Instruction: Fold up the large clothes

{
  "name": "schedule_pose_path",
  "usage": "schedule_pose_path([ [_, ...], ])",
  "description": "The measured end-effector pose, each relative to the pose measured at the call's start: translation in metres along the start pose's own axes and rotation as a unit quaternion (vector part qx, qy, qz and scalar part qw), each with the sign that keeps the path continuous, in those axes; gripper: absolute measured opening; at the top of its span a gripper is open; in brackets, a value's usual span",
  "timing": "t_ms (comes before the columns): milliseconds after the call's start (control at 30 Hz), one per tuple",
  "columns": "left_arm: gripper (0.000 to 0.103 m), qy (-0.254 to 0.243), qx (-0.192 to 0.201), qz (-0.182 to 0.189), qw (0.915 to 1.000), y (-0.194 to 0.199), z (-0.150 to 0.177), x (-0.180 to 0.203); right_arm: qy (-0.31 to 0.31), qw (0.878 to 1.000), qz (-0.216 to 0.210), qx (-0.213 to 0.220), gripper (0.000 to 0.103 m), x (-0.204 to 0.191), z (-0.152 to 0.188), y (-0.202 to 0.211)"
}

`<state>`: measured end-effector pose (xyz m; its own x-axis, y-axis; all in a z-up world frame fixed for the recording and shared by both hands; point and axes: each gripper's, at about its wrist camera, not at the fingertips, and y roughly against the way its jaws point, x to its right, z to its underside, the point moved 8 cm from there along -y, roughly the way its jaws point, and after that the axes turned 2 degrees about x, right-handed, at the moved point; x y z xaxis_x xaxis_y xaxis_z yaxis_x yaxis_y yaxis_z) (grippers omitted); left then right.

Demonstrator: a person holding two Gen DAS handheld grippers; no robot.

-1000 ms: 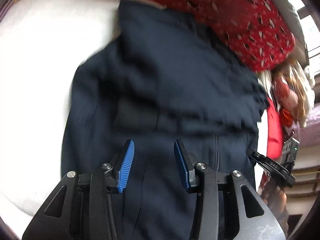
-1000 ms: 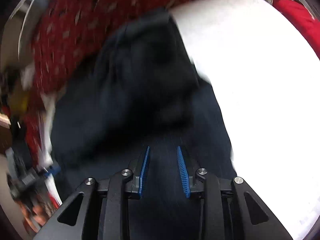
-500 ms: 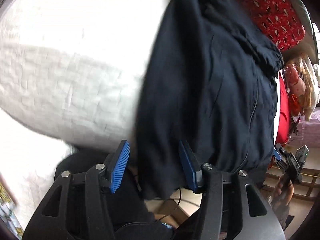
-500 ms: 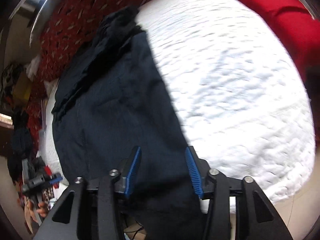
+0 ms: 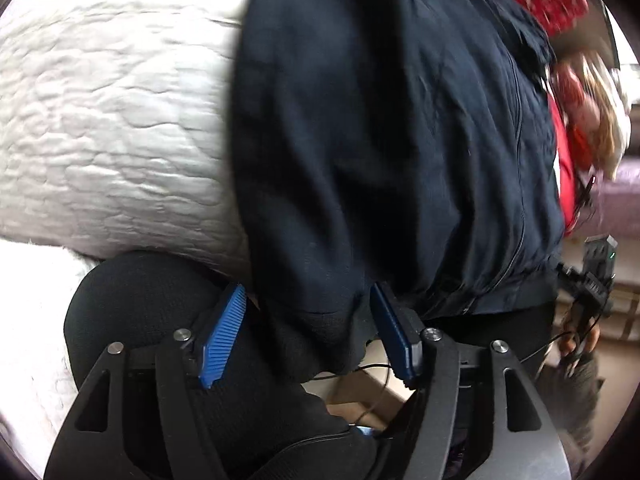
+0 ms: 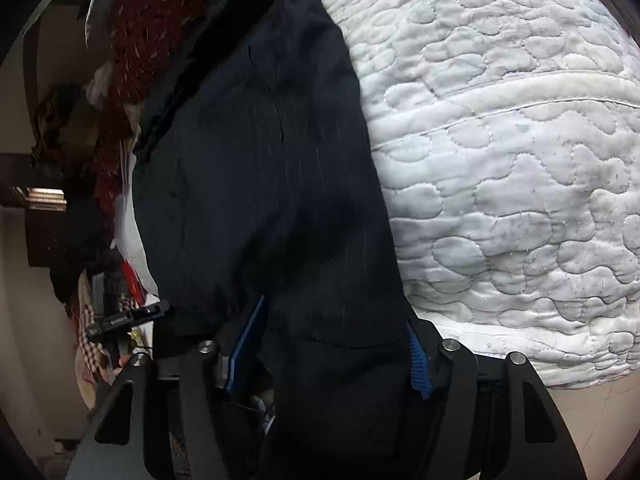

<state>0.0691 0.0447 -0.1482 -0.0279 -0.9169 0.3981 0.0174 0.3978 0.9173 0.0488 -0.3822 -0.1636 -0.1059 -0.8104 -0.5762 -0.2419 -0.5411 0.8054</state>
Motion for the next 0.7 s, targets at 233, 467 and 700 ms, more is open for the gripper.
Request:
schedule_pose_path([
  [233, 0.004, -0.033, -0.006, 0.049, 0.9983, -0.003, 0.007, 0.037, 0.067, 0.997, 0.029, -0.015, 0.015, -0.018, 0.000, 0.002],
  [467, 0.004, -0.046, 0.118, 0.206, 0.9704, 0.103, -0.017, 0.091, 0.116, 0.986, -0.101, 0.070, 0.007, -0.082, 0.001, 0.059],
  [700, 0.004, -0.009, 0.184, 0.241, 0.9529, 0.162, -0.074, 0.096, 0.084, 0.955, -0.227, 0.170, 0.006, -0.114, -0.042, 0.108],
])
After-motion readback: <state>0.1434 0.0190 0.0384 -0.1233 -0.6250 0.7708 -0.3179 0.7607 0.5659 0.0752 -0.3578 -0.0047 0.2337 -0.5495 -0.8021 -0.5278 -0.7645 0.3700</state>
